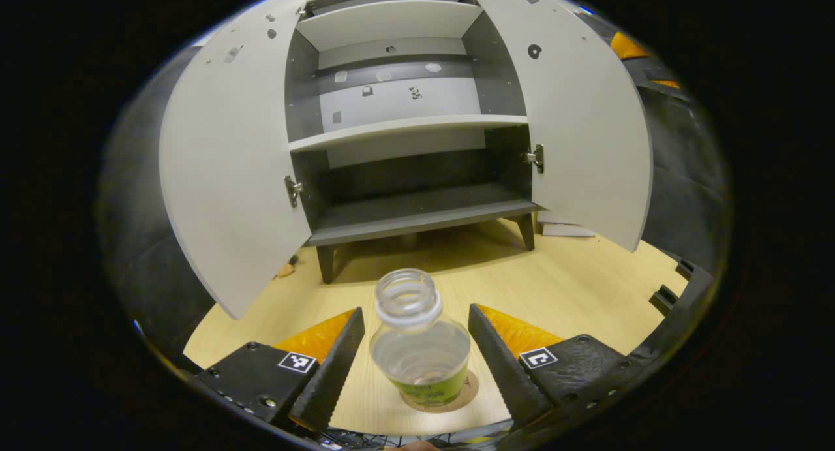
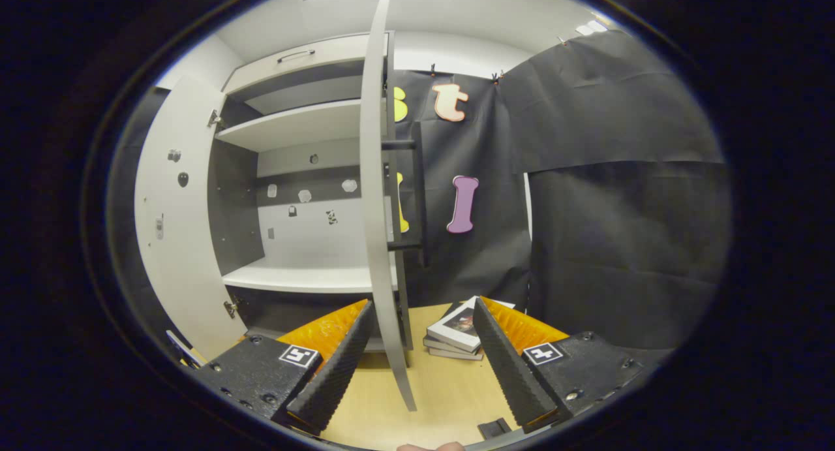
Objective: Grasp the bottle in the cabinet with the left hand and place it on the coaster, then close the right door with the right hand and the left door with the left hand.
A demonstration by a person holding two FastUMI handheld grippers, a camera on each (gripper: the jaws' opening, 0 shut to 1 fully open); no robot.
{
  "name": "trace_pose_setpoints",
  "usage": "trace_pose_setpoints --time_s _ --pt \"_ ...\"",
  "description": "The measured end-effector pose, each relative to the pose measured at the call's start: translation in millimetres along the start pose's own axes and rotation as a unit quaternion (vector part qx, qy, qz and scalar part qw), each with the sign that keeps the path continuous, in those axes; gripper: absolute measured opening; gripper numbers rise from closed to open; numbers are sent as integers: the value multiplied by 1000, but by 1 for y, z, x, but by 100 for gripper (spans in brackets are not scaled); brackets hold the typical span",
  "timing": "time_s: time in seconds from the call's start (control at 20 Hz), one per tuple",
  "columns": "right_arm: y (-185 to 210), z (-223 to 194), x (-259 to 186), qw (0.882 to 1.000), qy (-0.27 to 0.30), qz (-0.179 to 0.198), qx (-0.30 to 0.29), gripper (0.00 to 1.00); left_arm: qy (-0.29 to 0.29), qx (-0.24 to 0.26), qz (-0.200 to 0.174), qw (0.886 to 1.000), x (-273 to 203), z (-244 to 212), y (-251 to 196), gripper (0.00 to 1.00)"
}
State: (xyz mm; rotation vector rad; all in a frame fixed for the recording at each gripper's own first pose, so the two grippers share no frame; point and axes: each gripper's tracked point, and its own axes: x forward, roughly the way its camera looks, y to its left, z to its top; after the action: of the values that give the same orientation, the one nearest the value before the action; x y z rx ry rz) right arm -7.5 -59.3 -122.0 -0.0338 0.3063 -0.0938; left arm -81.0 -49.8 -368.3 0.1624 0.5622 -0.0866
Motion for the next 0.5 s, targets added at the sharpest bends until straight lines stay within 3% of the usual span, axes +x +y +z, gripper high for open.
trace_pose_setpoints --time_s 0.5 --pt "-44 60 1 998 -52 -32 -3 99 -33 -26 -11 999 -17 82 7 98"
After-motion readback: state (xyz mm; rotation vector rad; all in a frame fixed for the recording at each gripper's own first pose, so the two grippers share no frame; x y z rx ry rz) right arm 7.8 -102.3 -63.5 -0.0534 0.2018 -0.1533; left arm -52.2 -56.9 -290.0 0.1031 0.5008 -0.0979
